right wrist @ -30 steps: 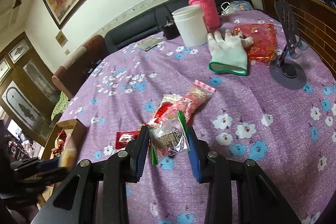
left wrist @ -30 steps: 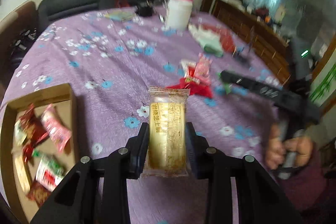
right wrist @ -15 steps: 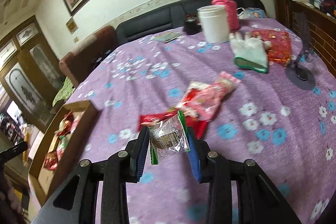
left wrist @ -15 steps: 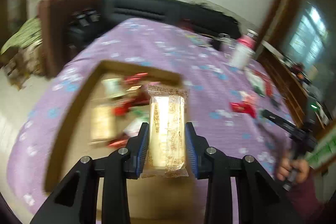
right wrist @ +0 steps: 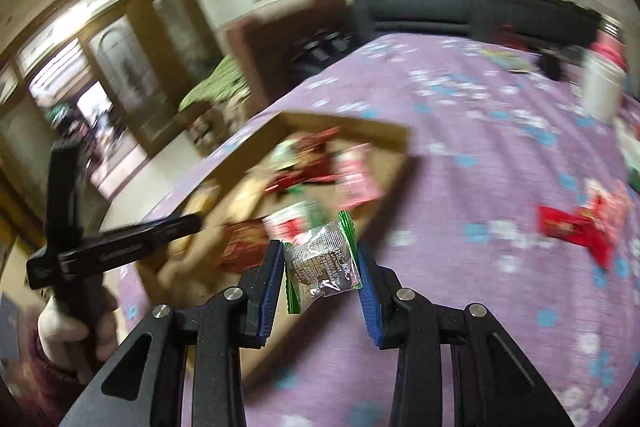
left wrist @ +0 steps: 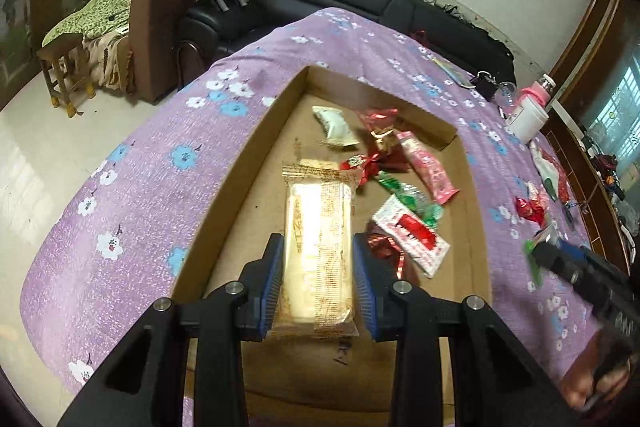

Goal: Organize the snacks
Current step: 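Carry both packets into the cardboard tray and open both tools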

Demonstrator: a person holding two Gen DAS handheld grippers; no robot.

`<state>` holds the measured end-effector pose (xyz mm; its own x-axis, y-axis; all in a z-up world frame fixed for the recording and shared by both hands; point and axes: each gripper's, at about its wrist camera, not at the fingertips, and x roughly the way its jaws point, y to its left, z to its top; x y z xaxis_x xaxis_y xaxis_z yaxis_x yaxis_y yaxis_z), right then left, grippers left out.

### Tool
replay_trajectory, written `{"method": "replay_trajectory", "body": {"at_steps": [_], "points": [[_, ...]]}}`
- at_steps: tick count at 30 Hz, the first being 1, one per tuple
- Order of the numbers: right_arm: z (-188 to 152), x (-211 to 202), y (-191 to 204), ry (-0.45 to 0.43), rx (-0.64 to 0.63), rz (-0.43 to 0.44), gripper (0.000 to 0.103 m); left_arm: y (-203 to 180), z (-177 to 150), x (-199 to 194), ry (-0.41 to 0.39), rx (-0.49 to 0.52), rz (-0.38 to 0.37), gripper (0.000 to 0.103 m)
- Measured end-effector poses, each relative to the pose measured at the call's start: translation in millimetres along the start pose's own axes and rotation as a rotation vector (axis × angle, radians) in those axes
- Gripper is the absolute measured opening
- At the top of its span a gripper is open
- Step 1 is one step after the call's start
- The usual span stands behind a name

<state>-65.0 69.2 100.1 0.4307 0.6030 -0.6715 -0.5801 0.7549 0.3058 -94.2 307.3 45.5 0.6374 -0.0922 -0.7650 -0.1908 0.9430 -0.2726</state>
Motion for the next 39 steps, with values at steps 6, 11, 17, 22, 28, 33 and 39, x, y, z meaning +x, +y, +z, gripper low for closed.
{"method": "replay_trajectory", "body": {"at_steps": [6, 11, 17, 22, 28, 33, 39], "points": [[-10, 47, 48, 0.096, -0.099, 0.033, 0.039, 3, -2, 11, 0.026, 0.003, -0.004, 0.033], [-19, 71, 66, 0.154, -0.127, 0.035, 0.04, 8, 1, 3, 0.0, -0.026, -0.034, 0.043], [-27, 78, 76, 0.16, -0.169, 0.021, 0.044, 11, 1, -24, -0.074, -0.056, -0.054, 0.073], [-25, 65, 80, 0.126, -0.182, 0.026, 0.048, 10, 1, -37, -0.091, -0.071, -0.05, 0.075], [-23, 29, 59, 0.061, -0.137, 0.008, 0.051, -3, -3, -43, -0.08, -0.047, -0.04, 0.075], [-25, -9, 21, -0.002, -0.069, -0.048, 0.058, -24, -5, -45, -0.069, -0.007, -0.039, 0.076], [-38, -47, -44, -0.041, 0.037, -0.162, 0.061, -52, -8, -46, -0.061, 0.053, -0.047, 0.08]]}}
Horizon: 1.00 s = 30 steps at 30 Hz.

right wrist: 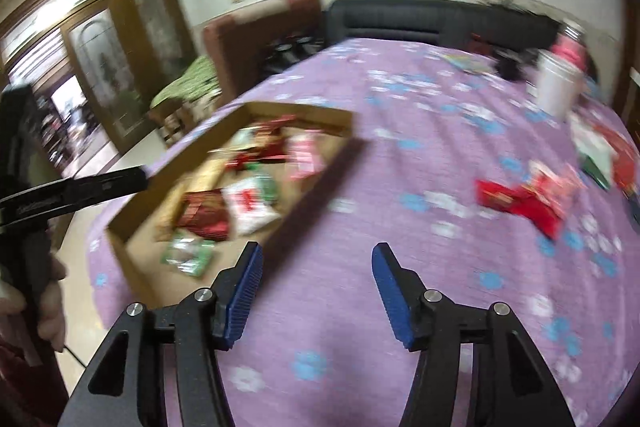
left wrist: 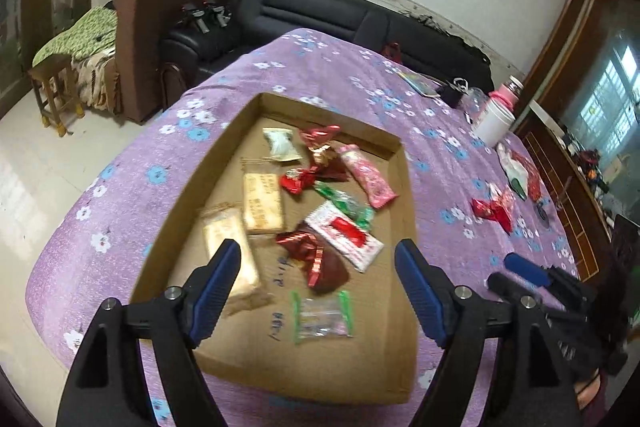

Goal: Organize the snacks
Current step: 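Carry both packets into the cardboard tray and open both tools, then move both tools back over the remaining snacks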

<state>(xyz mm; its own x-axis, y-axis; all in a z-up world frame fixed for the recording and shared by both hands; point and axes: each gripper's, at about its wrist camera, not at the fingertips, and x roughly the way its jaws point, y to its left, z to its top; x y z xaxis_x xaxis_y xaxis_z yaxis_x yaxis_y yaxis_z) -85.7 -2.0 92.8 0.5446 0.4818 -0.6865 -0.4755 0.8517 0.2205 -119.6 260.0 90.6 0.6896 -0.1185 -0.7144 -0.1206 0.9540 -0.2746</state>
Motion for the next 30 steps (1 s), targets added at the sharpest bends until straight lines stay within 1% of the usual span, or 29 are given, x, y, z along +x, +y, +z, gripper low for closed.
{"method": "replay_trajectory", "body": {"at_steps": [4, 8, 13, 17, 19, 22, 26, 30], "points": [[-9, -12, -57, -0.001, 0.134, -0.044, 0.061, -23, -1, 6, 0.019, 0.04, -0.012, 0.08], [-18, -29, -102, -0.019, 0.224, -0.108, 0.061, -45, -2, 12, 0.037, 0.079, -0.034, 0.08], [-22, -49, -156, -0.056, 0.325, -0.201, 0.061, -73, -8, 24, 0.067, 0.14, -0.072, 0.08], [-17, -51, -190, -0.077, 0.404, -0.242, 0.061, -96, -15, 39, 0.112, 0.185, -0.091, 0.08], [-8, -45, -202, -0.081, 0.441, -0.253, 0.061, -105, -19, 43, 0.122, 0.208, -0.101, 0.08], [5, -30, -209, -0.084, 0.465, -0.225, 0.061, -117, -24, 46, 0.135, 0.241, -0.113, 0.08], [25, 0, -197, -0.076, 0.4, -0.173, 0.061, -125, -26, 50, 0.153, 0.259, -0.116, 0.08], [35, 30, -193, -0.068, 0.357, -0.144, 0.061, -126, -26, 55, 0.175, 0.258, -0.112, 0.08]]}}
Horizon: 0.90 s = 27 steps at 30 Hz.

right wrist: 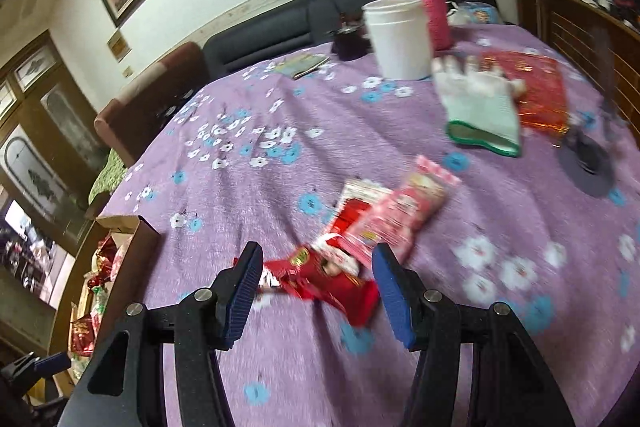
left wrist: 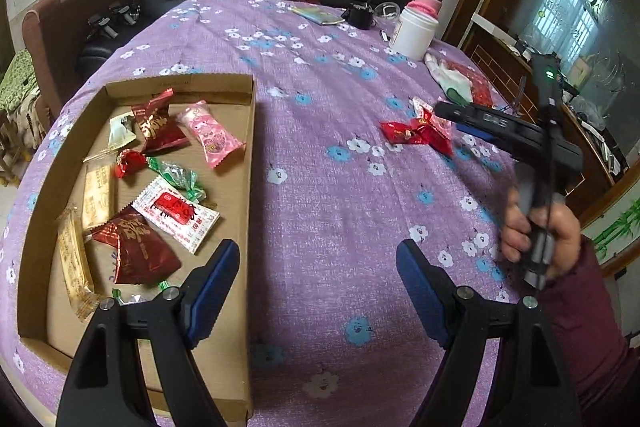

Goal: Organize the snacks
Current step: 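Move both tools back over the remaining snacks, then grasp a red cartoon-face packet with the left tool while the right tool grasps another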

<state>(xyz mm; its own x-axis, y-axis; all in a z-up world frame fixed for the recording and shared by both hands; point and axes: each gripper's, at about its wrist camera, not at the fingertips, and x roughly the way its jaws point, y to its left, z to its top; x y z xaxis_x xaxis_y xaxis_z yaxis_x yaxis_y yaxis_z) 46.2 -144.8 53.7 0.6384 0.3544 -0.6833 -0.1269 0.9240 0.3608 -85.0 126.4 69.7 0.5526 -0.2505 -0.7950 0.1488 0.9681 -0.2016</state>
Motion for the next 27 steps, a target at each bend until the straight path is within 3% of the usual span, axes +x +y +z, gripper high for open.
{"method": "replay_trajectory", "body": {"at_steps": [6, 12, 14, 17, 22, 27], "points": [[-9, 20, -3, 0.097, -0.025, 0.092, 0.061, -6, 9, 1, -0.012, 0.03, -0.03, 0.08], [-15, 28, 8, 0.089, -0.1, 0.004, 0.058, -21, 23, 22, 0.01, 0.061, -0.029, 0.08], [-14, 27, 6, 0.088, -0.087, -0.008, 0.024, -26, 29, 29, 0.021, 0.077, -0.024, 0.08], [-11, 25, -4, 0.104, -0.045, 0.003, 0.021, -39, 43, 38, 0.016, 0.128, -0.024, 0.08], [-7, 3, -13, 0.079, 0.015, 0.037, 0.021, -82, 70, 60, -0.02, 0.337, -0.02, 0.08], [-3, -9, -25, 0.05, 0.056, 0.045, 0.021, -119, 91, 112, 0.036, 0.53, -0.015, 0.08]]}}
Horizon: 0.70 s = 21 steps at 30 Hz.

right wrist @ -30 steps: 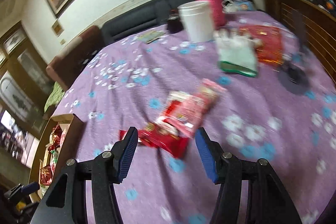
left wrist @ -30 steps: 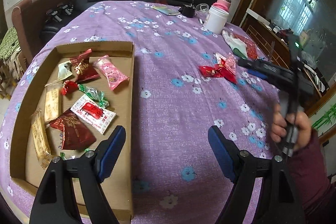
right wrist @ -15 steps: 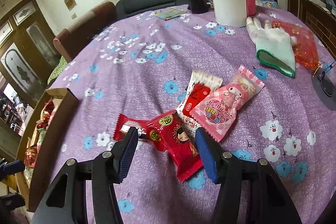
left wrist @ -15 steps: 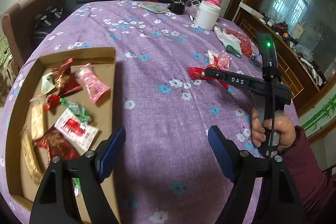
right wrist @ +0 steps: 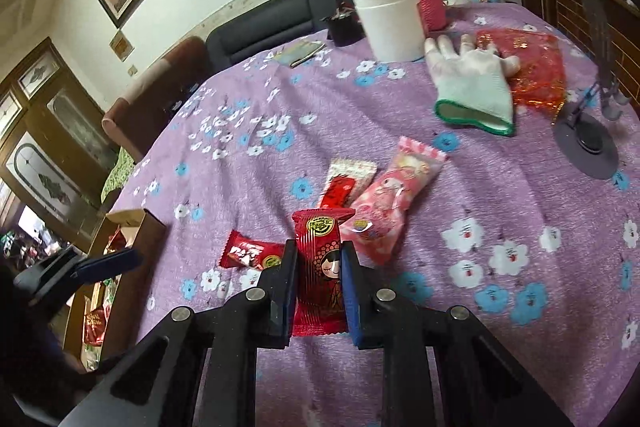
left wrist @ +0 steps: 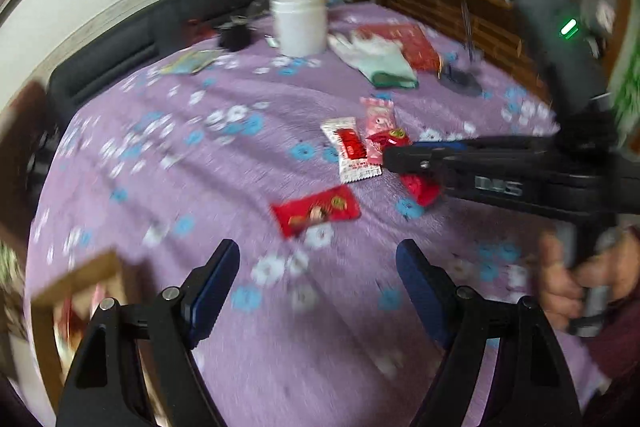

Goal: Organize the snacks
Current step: 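Grasp a red cartoon-face packet with the left tool while the right tool grasps another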

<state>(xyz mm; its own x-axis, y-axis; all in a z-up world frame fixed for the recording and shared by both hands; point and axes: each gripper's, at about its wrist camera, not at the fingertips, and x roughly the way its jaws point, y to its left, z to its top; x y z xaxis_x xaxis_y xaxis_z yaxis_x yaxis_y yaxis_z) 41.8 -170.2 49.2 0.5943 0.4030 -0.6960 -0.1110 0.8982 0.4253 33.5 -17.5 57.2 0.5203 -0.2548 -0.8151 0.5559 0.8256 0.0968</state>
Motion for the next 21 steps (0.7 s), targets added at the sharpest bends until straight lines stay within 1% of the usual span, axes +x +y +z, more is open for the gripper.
{"method": "replay_trajectory", "body": {"at_steps": [4, 7, 9, 11, 13, 14, 15, 17, 19, 20, 21], "points": [[1, 5, -9, 0.022, 0.03, -0.003, 0.021, -5, 16, 37, 0.05, 0.092, -0.01, 0.08], [3, 4, -11, 0.019, 0.034, 0.001, 0.021, -4, 21, 62, 0.101, 0.091, -0.054, 0.08], [4, 2, -11, 0.013, 0.034, 0.005, 0.021, -6, 20, 74, 0.132, 0.098, -0.052, 0.08], [4, 1, -12, 0.01, 0.035, 0.007, 0.021, -4, 19, 74, 0.137, 0.084, -0.063, 0.078], [4, 1, -12, 0.012, 0.038, 0.01, 0.021, -1, 16, 70, 0.154, 0.052, -0.077, 0.056], [3, 2, -12, 0.016, 0.038, 0.009, 0.021, -1, 15, 67, 0.159, 0.043, -0.09, 0.032], [3, 2, -12, 0.019, 0.041, 0.011, 0.021, -2, 12, 63, 0.171, 0.037, -0.096, 0.026], [2, 3, -12, 0.024, 0.047, 0.014, 0.021, -6, 8, 58, 0.161, 0.048, -0.072, 0.026], [2, 3, -13, 0.024, 0.051, 0.015, 0.021, -10, 7, 53, 0.144, 0.056, -0.066, 0.026], [2, 3, -13, 0.022, 0.053, 0.015, 0.021, -10, 7, 51, 0.134, 0.057, -0.062, 0.031], [3, 2, -13, 0.019, 0.055, 0.013, 0.021, -9, 9, 49, 0.12, 0.057, -0.061, 0.043]]}}
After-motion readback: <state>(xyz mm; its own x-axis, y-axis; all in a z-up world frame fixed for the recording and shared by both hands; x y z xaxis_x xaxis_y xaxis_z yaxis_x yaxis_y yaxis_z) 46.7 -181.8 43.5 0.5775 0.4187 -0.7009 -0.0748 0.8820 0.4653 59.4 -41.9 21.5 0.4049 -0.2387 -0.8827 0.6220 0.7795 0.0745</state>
